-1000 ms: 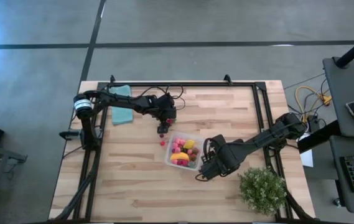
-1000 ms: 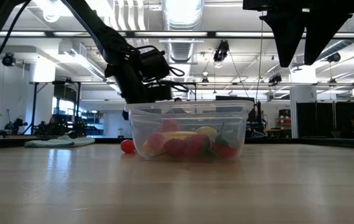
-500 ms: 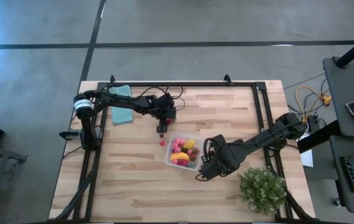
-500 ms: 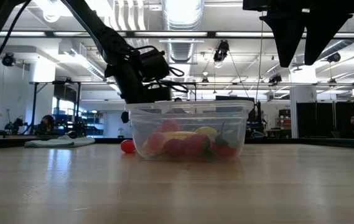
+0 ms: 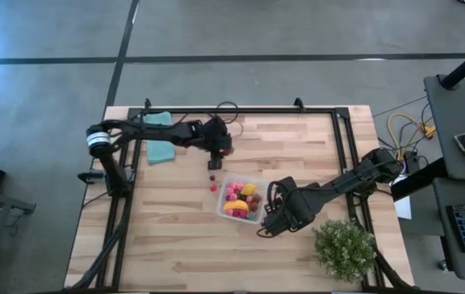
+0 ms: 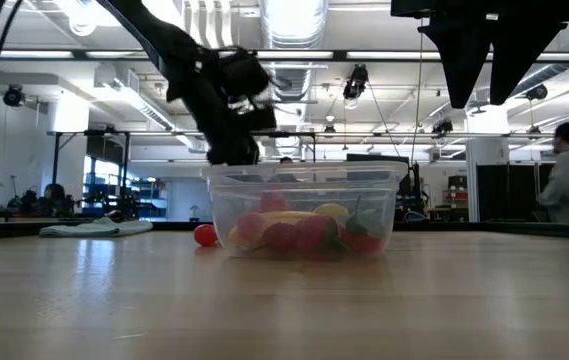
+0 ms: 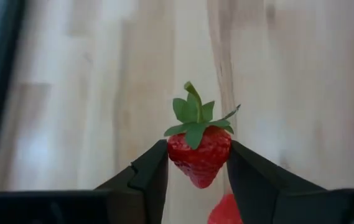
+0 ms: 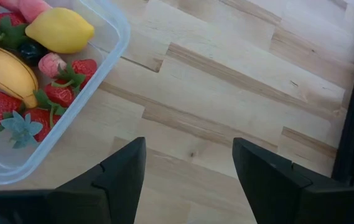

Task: Pick and placing Produce into tupperware
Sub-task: Put the red strawberry into the transparent container

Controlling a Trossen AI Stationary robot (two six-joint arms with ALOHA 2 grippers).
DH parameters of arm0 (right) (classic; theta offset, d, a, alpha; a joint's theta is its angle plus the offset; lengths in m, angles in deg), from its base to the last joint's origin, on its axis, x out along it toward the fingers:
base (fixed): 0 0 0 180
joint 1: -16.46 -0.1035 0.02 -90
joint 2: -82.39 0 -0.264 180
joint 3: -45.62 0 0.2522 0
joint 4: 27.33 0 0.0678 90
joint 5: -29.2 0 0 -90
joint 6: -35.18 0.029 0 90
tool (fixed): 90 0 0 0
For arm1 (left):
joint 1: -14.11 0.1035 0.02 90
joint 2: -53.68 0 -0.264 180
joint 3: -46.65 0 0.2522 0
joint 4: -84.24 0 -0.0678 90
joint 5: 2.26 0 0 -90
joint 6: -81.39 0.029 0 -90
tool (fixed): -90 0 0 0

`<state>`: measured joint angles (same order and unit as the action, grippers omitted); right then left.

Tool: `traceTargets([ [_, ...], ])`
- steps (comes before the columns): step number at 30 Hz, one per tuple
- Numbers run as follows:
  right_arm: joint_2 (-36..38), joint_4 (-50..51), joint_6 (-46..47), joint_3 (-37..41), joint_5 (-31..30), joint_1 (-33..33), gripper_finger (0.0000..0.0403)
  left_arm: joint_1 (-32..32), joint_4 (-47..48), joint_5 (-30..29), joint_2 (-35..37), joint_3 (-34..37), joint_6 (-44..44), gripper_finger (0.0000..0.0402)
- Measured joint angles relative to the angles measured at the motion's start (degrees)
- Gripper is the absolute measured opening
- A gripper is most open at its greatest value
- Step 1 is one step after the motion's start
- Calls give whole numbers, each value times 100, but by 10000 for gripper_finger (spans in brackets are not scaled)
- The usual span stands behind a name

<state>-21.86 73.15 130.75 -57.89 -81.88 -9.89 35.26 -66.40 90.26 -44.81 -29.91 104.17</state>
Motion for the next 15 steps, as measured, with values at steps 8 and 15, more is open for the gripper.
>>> traceTargets([
  [8,0,4,-166,0,-4,0,233,-393,-14,2187,1043,-18,-1114,132],
  [15,0,-13,-311,7,-17,-5,233,-1508,45,2028,1168,24,-1198,132],
])
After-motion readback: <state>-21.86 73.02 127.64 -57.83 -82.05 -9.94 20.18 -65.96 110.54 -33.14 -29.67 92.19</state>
